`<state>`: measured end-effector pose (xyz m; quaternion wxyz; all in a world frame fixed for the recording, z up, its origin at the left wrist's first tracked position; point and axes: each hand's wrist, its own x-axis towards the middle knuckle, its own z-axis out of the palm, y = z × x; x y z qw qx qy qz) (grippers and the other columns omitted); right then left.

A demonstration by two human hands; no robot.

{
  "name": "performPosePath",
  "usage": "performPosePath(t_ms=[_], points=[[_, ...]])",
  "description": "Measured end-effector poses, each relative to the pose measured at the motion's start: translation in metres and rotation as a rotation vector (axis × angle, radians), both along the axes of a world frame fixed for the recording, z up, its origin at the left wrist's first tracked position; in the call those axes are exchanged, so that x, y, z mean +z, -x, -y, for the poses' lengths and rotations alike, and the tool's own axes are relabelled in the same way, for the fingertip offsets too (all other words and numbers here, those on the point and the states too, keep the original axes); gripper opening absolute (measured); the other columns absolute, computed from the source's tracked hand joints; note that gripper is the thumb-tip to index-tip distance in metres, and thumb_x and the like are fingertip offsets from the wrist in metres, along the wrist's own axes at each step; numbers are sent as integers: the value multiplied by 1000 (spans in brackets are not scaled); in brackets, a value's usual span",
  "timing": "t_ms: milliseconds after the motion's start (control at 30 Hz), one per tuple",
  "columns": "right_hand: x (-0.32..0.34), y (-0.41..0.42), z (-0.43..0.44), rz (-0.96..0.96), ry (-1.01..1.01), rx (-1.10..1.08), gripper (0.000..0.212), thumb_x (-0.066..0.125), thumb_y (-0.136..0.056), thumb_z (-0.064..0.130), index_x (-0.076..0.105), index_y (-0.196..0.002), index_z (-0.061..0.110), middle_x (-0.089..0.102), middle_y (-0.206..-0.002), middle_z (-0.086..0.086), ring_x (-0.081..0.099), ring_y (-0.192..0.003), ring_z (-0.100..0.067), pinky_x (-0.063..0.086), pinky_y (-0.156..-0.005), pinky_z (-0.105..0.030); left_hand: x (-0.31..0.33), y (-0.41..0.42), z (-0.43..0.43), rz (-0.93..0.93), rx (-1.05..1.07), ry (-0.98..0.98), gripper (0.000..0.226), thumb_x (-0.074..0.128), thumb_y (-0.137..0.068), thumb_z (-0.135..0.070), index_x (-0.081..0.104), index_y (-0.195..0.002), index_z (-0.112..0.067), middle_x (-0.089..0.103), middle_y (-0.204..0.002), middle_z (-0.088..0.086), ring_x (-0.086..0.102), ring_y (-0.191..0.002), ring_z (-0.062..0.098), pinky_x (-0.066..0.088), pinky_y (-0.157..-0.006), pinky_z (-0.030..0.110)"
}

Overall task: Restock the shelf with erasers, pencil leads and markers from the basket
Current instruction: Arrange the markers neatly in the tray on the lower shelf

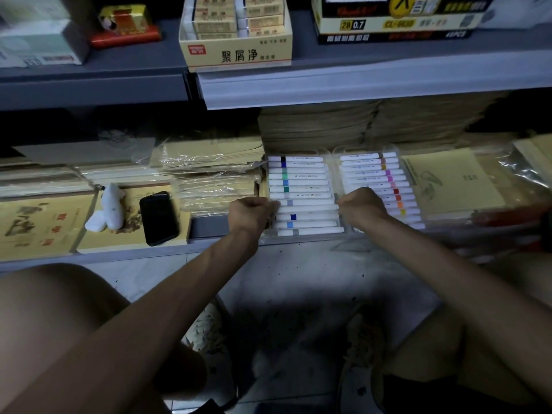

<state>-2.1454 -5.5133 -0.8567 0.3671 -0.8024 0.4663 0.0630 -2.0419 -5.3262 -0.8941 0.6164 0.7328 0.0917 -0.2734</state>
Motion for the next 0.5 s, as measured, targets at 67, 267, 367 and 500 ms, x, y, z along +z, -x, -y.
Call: performPosePath(t_ms=[67,267,367,500], points=[[0,4,-4,13,45,2,25,56,-90,3,78,-102,-1,75,-89,-15,67,-73,-25,56,-65,-30,0,1,1,-5,8,-10,11,83,-84,-4,75,-91,0,77,-96,22,70,-78,28,64,-82,51],[-3,6,-19,7,43,65,36,55,-88,-1,69,-121,-2,70,-122,-16,66,-110,-32,56,-94,-36,-3,1,4,-4,50,-15,6,82,-84,-2,76,-85,-3,74,-83,16,68,-75,27,63,-77,42],[-1,5,-17,2,13,68,39,54,-91,0,68,-128,4,68,-128,-12,63,-115,-30,51,-91,-29,-6,2,4,22,50,-26,7,83,-84,-5,76,-80,-5,74,-79,15,67,-72,27,62,-78,47],[-8,4,-19,4,6,96,48,52,-91,1,62,-137,8,62,-138,-8,60,-124,-29,44,-84,-22,-4,4,3,29,37,-32,11,81,-85,-2,75,-76,-7,72,-75,13,65,-71,26,61,-79,53]])
